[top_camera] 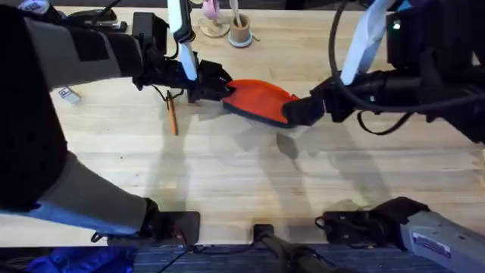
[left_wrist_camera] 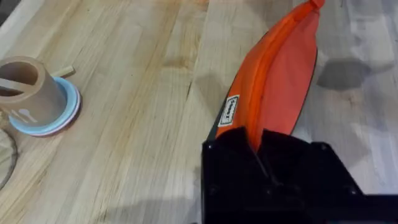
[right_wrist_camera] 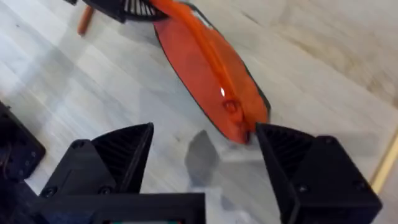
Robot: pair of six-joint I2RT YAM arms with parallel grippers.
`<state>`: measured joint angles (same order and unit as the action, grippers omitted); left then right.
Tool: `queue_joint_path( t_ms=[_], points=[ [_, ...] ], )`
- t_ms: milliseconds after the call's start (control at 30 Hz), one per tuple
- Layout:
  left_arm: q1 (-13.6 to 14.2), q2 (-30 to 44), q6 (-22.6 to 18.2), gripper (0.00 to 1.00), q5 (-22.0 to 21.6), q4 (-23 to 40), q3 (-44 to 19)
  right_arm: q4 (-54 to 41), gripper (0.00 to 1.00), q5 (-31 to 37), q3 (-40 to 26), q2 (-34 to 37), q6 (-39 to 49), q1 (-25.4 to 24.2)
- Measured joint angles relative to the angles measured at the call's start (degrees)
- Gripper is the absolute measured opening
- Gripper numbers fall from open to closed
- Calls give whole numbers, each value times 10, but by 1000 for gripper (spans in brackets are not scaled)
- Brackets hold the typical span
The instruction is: Unzip the bag, pick up the pens from the table one at a time and place them inside, then zip the bag closed.
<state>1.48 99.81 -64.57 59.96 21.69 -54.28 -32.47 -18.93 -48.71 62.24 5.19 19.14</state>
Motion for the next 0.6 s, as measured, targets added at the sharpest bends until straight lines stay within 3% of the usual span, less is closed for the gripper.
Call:
queue_joint_path(
  t_ms=[467,600],
  points=[
    [0,0,0,42,0,0,0,74,994,-6,0,101,0,1],
    [0,0,0,42,0,0,0,77,849,-7,0,105,0,1]
  ],
)
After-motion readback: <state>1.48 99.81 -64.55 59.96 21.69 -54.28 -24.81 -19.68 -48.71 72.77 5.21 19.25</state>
